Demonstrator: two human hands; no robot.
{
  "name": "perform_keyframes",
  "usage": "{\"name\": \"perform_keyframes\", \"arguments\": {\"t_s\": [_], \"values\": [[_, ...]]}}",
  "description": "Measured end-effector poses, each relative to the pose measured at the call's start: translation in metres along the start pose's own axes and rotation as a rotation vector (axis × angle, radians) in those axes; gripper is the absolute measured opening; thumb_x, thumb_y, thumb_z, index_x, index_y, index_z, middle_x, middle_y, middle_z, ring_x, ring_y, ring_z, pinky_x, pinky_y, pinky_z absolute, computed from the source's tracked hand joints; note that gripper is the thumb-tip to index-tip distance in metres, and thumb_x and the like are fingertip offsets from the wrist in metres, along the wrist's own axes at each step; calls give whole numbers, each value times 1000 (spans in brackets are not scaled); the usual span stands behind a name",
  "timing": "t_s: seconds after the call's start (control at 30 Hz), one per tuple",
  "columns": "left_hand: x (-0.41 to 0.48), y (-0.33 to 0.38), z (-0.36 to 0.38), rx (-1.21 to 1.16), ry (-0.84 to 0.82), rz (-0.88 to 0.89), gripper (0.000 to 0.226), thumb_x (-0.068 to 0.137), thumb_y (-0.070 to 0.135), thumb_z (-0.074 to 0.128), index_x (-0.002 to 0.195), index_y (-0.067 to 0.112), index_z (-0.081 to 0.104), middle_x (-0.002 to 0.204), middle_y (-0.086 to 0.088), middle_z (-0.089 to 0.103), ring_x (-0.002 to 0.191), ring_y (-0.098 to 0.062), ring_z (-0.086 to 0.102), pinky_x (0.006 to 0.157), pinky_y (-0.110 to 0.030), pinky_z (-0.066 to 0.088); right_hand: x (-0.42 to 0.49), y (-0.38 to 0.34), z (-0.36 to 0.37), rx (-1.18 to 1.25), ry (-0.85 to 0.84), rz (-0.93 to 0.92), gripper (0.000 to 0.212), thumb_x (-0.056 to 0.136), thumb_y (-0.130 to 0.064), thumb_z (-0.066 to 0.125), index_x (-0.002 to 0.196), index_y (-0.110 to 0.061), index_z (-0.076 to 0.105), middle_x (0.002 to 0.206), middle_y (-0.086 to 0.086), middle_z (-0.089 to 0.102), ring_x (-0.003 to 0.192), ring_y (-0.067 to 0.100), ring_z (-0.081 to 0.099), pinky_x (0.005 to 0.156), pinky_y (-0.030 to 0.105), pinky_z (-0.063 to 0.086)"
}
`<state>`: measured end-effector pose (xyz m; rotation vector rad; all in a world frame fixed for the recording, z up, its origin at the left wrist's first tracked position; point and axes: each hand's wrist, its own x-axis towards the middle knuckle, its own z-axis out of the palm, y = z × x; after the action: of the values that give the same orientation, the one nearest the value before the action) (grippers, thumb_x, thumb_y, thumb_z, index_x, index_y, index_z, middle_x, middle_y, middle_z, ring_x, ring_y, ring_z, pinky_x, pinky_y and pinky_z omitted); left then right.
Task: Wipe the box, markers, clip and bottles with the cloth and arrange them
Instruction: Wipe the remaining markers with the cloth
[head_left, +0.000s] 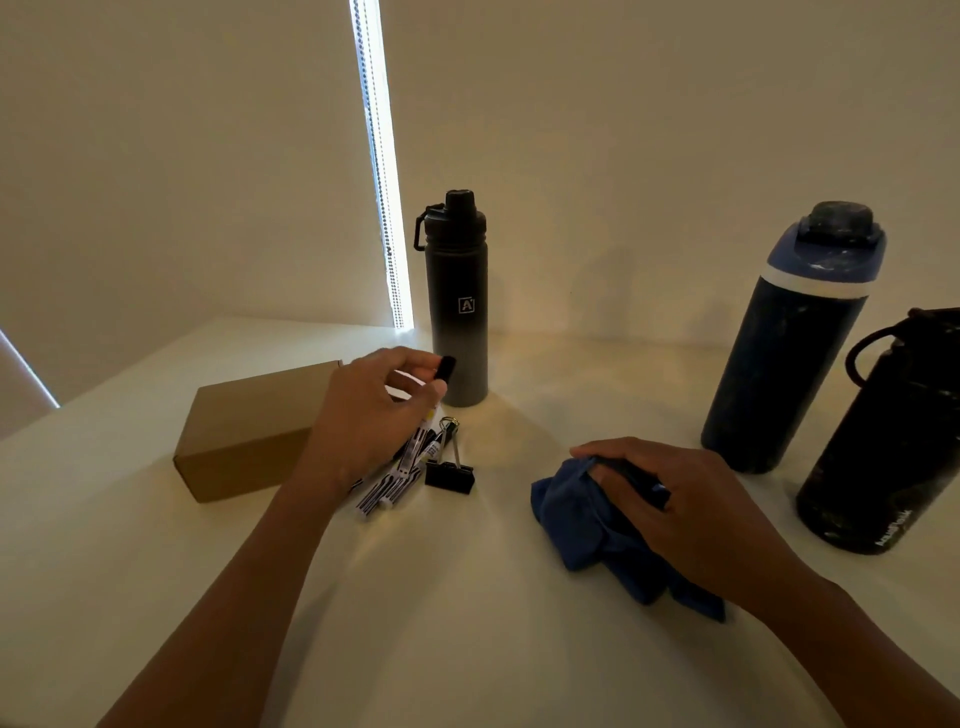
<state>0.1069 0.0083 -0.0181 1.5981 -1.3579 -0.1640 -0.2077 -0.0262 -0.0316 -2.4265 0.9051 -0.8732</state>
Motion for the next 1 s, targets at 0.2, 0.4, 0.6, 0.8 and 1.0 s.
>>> {"name": "perform_keyframes", "arguments": {"t_s": [0.2,0.4,0.6,0.8,1.0], "values": [[0,-11,0,82,-89,-74,18,90,30,82,107,33,76,92,16,75,79,5,71,60,-4,48,1,1,-2,7,4,0,24,103,-38,58,123,-42,70,108,-30,70,102,-8,65,90,9,47],[-2,-12,9,173,-214,-104,25,88,34,82,112,28,75,93,15,77,83,0,73,66,-15,56,2,5,-2,6,-5,-26,24,103,-37,59,123,-39,71,109,-28,71,103,-7,66,90,9,47],[-1,-15,11,258,-120,22,19,93,36,77,112,30,76,89,20,74,83,3,70,87,-25,59,7,13,-15,-34,238,23,25,98,-30,64,121,-36,71,100,-24,73,89,0,69,76,9,52],[-11,8,20,115,116,231,21,101,49,64,117,36,71,93,22,70,87,-5,67,73,-29,59,10,12,-25,231,456,178,17,99,-22,67,114,-29,70,101,-13,74,88,10,73,71,30,63],[-26,26,32,135,101,380,26,100,43,66,118,26,72,88,22,59,84,-4,60,73,-8,40,6,0,-24,477,68,175,42,98,-16,69,134,-33,57,107,-1,73,87,23,75,77,40,63]]}}
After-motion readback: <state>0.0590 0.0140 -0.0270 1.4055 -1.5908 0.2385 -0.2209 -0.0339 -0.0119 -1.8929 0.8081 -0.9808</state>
